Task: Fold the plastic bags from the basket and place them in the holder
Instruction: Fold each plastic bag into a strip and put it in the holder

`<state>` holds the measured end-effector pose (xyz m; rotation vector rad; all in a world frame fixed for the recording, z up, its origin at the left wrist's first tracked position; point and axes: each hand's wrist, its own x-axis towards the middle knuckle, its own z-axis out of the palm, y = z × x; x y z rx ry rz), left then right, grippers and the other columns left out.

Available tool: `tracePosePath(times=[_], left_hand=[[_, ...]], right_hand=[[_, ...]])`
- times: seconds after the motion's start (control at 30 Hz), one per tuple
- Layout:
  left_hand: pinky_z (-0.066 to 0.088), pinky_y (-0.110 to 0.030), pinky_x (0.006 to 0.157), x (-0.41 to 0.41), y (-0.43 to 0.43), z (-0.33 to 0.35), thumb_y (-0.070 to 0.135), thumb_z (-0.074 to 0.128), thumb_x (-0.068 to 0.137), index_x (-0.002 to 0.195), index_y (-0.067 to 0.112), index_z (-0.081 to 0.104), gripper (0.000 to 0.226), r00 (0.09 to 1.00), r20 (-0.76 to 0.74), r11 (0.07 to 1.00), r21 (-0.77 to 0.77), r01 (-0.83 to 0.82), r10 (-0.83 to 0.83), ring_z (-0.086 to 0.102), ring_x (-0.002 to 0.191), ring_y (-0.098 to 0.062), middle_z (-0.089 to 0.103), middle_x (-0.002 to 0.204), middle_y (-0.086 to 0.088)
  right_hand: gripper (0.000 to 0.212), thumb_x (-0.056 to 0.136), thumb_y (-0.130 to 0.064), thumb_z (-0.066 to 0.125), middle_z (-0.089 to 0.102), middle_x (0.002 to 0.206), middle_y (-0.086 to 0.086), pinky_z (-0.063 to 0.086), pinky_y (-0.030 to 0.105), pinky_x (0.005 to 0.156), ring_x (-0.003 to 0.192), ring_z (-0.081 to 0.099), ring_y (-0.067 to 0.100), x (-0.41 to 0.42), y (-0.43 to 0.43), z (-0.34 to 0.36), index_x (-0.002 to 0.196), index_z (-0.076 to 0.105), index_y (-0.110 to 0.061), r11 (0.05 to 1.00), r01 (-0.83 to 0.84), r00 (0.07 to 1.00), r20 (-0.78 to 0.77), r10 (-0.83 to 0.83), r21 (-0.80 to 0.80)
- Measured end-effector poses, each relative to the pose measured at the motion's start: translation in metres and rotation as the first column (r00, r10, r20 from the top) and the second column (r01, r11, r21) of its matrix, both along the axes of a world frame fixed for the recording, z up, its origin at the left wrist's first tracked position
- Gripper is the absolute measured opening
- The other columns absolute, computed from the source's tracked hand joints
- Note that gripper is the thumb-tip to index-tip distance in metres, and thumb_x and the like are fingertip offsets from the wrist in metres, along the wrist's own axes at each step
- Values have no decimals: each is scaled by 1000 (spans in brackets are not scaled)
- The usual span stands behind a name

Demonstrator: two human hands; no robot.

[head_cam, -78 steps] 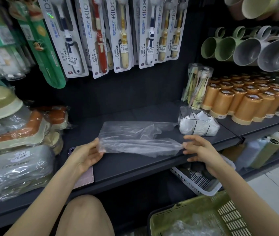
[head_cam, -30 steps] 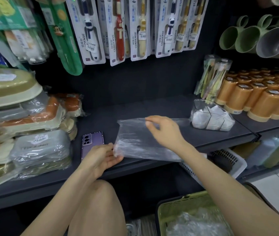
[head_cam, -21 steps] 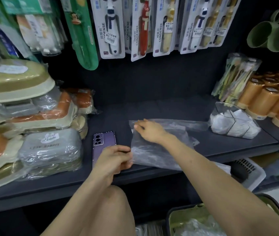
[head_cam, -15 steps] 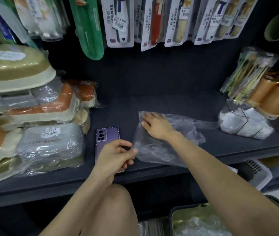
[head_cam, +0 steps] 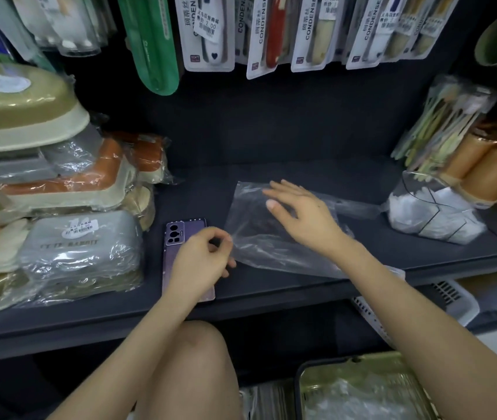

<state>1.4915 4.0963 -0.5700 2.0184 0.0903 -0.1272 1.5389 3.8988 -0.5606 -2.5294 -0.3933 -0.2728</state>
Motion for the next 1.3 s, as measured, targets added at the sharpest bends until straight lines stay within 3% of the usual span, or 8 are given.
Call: tracePosePath(times=[0.13, 0.27, 0.53, 0.67, 0.77, 0.87, 1.07, 1.3], left_hand=[[35, -14, 39, 8, -8, 3, 13, 50, 97, 90, 21, 65, 19, 991, -103, 982, -156, -104, 89, 55, 44, -7, 69, 64, 1], [41, -20, 48, 7, -12, 1, 8, 54, 93, 89, 18, 72, 20, 988, -79, 975, -168, -144, 132, 56, 45, -8, 68, 59, 5], [47, -29, 72, -1, 0, 6, 29, 52, 94, 91, 35, 67, 16, 980, 12, 804, 574, 158, -201, 63, 84, -20, 64, 78, 10], [50, -39, 64, 15, -6, 3, 15, 51, 85, 93, 10, 75, 26, 731, 505, 643, 757, -118, -460, 60, 71, -39, 63, 82, -15], [29, -43, 113, 32, -23, -10, 23, 30, 101, 141, 3, 45, 47, 733, 177, 480, 848, 225, -656, 40, 135, -38, 43, 146, -20], [-7, -26, 117, 36, -22, -30, 37, 13, 106, 154, 12, -2, 56, 759, -100, 348, 845, 407, -644, -6, 149, -15, -5, 162, -2], [-7, -26, 118, 37, -17, -40, 82, -36, 53, 152, 26, -8, 117, 771, -105, 360, 839, 408, -629, -10, 148, -13, -10, 161, 4], [18, -33, 117, 47, -32, -20, 66, 8, 84, 143, 22, 45, 83, 831, 290, 745, 634, 205, -475, 25, 145, -26, 34, 154, -6]], right_hand=[[49, 99, -49, 32, 50, 142, -2, 17, 30, 116, 137, 35, 10, -68, -19, -22, 133, 57, -24, 999, -12, 1000, 25, 14, -46], [60, 102, -53, 16, 49, 143, 0, 14, 39, 117, 138, 37, 19, -95, -53, -58, 136, 54, -21, 957, 53, 998, 53, -39, -286], [68, 98, -61, 1, 33, 151, -7, -1, 41, 119, 145, 14, 11, -101, -92, -64, 145, 36, -27, 941, 86, 995, 71, -67, -327], [60, 103, -52, 12, 37, 148, -7, 6, 43, 119, 144, 22, 13, -104, -94, -55, 143, 43, -20, 958, 131, 982, 169, -89, -255], [59, 104, -48, 14, 41, 147, -4, 9, 45, 117, 143, 27, 16, -110, -95, -57, 142, 46, -17, 942, 109, 985, 160, -60, -318], [59, 104, -46, 14, 46, 145, -1, 13, 46, 115, 140, 34, 19, -120, -119, -63, 140, 49, -16, 884, 110, 990, 126, -58, -454], [66, 105, -48, 8, 52, 141, 4, 12, 45, 115, 138, 37, 21, -127, -172, -55, 137, 51, -10, 825, 242, 970, 134, -201, -511], [58, 101, -41, 24, 60, 131, 13, 26, 42, 114, 125, 54, 31, -66, -53, -34, 129, 59, -4, 911, 299, 922, 332, -199, -285]])
